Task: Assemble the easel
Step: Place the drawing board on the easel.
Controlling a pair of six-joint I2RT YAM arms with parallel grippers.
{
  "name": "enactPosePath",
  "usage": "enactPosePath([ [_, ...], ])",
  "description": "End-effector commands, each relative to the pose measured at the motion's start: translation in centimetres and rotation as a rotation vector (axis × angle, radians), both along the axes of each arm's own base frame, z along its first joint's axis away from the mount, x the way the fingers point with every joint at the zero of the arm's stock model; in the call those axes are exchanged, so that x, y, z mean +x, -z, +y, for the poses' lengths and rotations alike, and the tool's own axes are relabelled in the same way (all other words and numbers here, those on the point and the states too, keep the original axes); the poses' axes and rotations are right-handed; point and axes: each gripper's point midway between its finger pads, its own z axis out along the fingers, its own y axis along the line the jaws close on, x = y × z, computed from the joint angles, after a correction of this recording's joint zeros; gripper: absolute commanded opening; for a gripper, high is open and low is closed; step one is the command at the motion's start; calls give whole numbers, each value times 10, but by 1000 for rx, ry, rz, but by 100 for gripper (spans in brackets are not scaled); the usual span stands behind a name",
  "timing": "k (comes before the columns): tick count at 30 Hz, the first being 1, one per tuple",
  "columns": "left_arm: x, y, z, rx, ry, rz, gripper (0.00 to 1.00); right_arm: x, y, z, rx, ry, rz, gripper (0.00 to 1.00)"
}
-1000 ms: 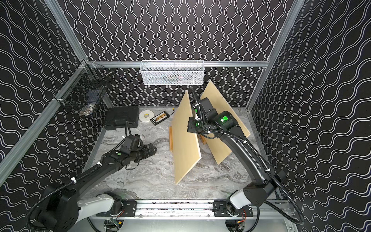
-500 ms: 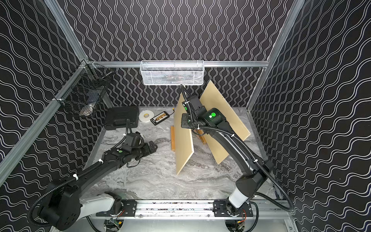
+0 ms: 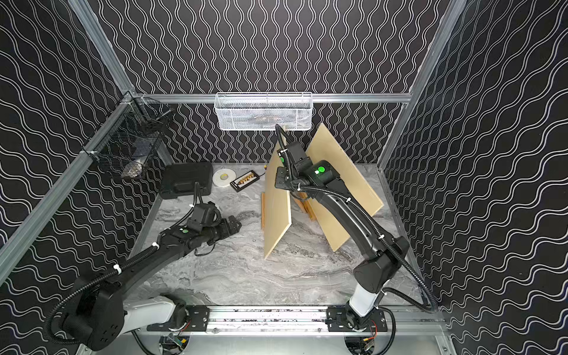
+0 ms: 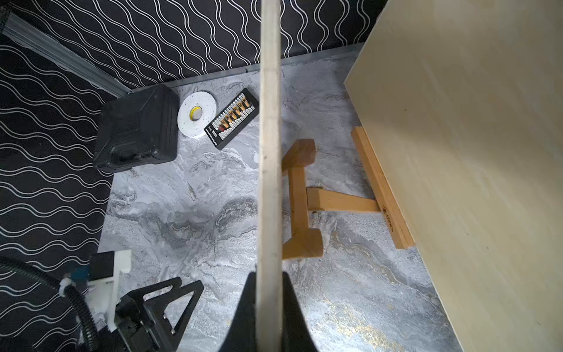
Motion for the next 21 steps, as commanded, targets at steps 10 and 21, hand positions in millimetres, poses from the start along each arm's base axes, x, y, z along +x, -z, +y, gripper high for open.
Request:
enactPosePath([
  [10,6,-2,0,-1,-6,-29,99,15,-9,11,150,10,-18,0],
  [21,4,-1,2,7,-11,-25,99,15,-4,2,169,30,7,0],
])
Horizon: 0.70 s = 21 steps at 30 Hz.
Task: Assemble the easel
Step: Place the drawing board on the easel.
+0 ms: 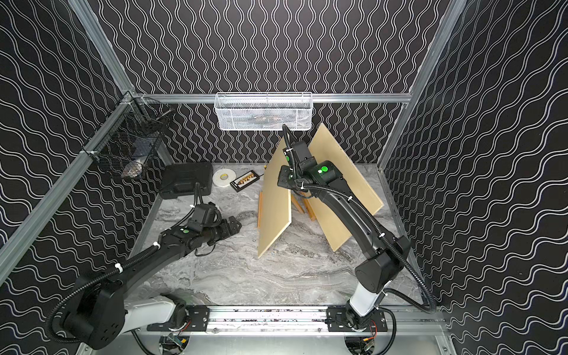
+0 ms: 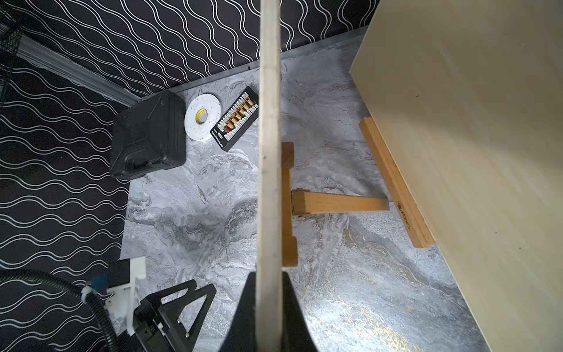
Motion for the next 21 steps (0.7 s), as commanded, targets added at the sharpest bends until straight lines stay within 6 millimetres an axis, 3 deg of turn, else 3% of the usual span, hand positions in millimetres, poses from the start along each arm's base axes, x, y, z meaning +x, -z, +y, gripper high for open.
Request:
enactPosePath([
  [1,4,-5,1,1,-10,-29,99,7,-12,11,80,3,-34,0],
  [21,4,-5,4,12,-17,-29,99,4,-10,5,63,12,-23,33],
])
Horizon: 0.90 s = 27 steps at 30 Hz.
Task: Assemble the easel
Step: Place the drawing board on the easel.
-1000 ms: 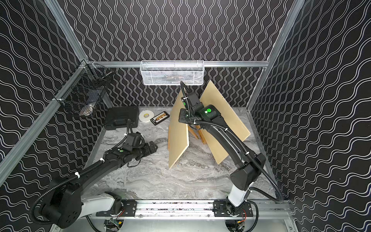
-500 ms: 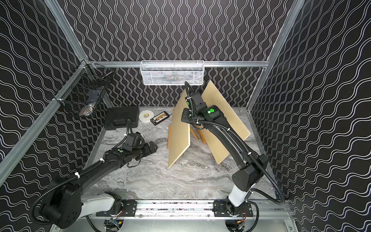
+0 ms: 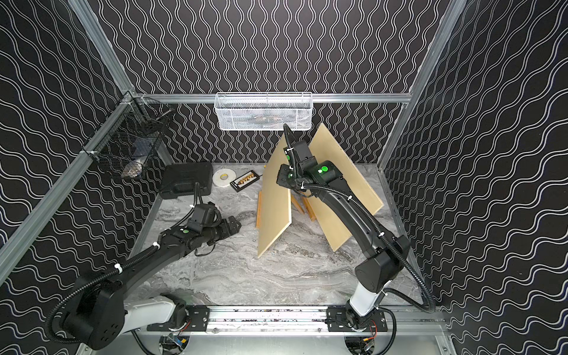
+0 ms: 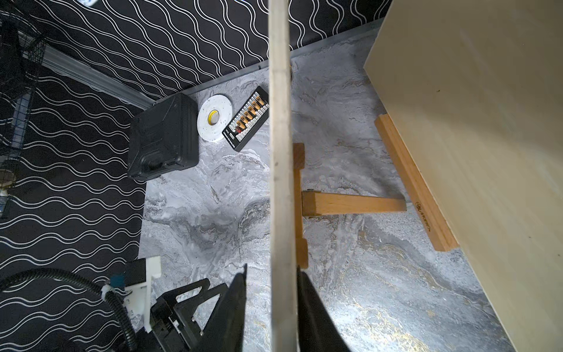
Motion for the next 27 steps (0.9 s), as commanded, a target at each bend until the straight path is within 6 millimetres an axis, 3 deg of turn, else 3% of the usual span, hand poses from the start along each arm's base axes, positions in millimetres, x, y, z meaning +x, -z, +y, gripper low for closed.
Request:
enactPosePath([
  [1,3,-4,2,8,-11,-24,99,1,-10,-2,15,17,-30,35],
  [8,6,-9,5,27,-15,-32,99,-1,-26,-7,20,24,-68,58],
  [12,11,-21,7,51,-17,-55,99,-3,-58,-17,17,37,-145,71],
  [16,21,-44,14,94,-33,-107,99,-3,-97,-40,-9,74,-254,87],
  [19,32,-64,23,139,-52,-163,99,5,-125,-77,-19,136,-325,99],
  [23,49,-87,40,197,-89,-224,99,19,-153,-153,-46,286,-418,100],
  [27,64,-97,63,238,-152,-279,99,24,-146,-249,-35,490,-439,100],
])
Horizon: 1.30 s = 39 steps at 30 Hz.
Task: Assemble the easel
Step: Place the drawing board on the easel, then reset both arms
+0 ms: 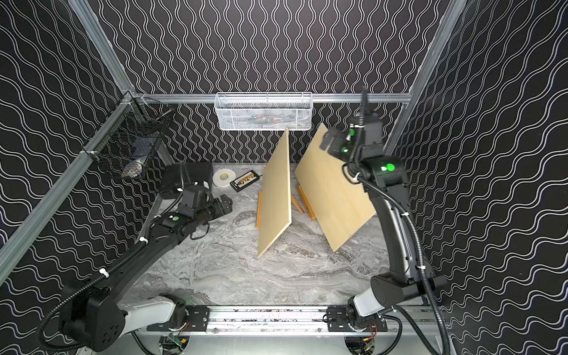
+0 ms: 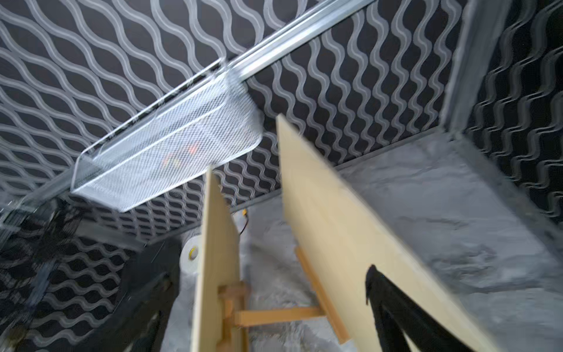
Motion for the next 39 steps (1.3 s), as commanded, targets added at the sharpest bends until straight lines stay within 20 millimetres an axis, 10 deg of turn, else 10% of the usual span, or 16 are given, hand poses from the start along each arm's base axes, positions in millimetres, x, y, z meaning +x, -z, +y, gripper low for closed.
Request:
enactPosePath([
  [1,13,-8,26,76,-63,-56,99,0,2,-67,18,130,-55,100],
  [7,25,1,68,216,-171,-91,99,-35,60,-186,35,405,-64,100],
  [13,27,23,98,342,-213,-90,99,-53,150,-228,39,499,-30,100],
  [27,28,87,113,585,-102,-120,99,-47,340,-194,-14,318,38,100],
  [32,35,91,94,561,-12,-254,99,-16,373,-147,-125,153,139,100],
  [39,36,103,76,550,95,-328,99,-1,368,-99,-169,-13,23,100],
])
